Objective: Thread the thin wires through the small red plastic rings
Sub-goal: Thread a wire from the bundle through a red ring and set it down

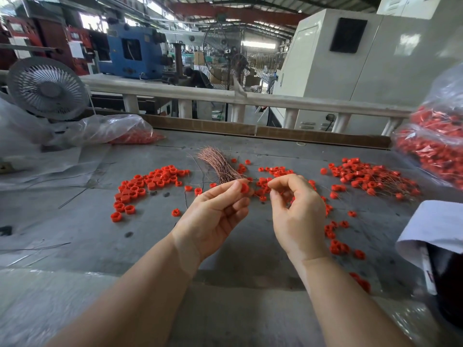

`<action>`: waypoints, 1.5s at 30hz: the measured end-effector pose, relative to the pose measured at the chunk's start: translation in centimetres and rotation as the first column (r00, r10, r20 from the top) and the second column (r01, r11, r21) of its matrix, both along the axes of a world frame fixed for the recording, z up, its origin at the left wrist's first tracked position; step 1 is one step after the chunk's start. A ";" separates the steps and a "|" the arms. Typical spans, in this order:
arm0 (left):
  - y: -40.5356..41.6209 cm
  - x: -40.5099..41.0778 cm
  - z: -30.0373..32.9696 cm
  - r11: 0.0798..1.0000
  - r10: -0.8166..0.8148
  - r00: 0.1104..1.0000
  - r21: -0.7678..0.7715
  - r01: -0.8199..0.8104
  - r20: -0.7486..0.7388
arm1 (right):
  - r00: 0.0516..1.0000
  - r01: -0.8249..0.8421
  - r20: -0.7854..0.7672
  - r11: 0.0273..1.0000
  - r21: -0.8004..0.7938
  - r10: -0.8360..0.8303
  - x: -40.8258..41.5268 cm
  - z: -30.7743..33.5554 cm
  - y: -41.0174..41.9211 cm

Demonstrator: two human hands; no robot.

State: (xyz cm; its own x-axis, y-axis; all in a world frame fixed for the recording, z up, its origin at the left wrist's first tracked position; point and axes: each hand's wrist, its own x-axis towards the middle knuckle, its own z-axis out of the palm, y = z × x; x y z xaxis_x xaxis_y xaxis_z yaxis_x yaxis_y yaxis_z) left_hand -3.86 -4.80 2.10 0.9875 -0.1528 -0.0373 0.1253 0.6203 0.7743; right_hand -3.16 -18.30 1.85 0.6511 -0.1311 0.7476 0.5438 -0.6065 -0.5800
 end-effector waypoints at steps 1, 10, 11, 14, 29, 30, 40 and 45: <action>0.0 0.0 0.0 1.000 0.006 1.000 0.001 -0.006 -0.008 | 1.000 0.004 -0.006 1.000 0.001 -0.004 0.0 0.0 0.0; 0.2 0.2 0.0 1.000 0.019 0.999 0.022 -0.018 -0.034 | 0.998 0.047 -0.044 0.997 0.056 -0.044 0.2 0.1 -0.1; 0.2 0.2 0.0 0.999 0.021 0.999 0.027 -0.020 -0.035 | 0.997 0.054 -0.056 0.996 0.067 -0.050 0.3 0.1 -0.1; 0.1 0.2 -0.2 0.999 0.021 1.000 0.047 -0.020 -0.022 | 0.995 0.068 -0.076 0.995 0.073 -0.062 0.2 0.0 -0.3; -0.4 -0.3 -0.4 0.991 0.010 0.999 0.134 -0.016 0.044 | 0.995 0.068 -0.082 0.995 0.066 -0.062 -0.3 0.0 -0.7; -0.4 -0.2 -0.5 0.991 0.012 0.999 0.131 -0.018 0.044 | 0.994 0.072 -0.088 0.995 0.069 -0.066 -0.2 0.0 -0.8; -0.6 -0.2 -0.5 0.987 0.038 0.999 0.153 -0.043 0.031 | 0.970 0.175 -0.192 0.977 0.124 -0.150 0.1 0.0 -1.3; -0.8 -0.2 -0.5 0.971 0.081 0.996 0.225 -0.086 0.029 | 0.939 0.254 -0.293 0.937 0.241 -0.180 0.8 0.2 -2.0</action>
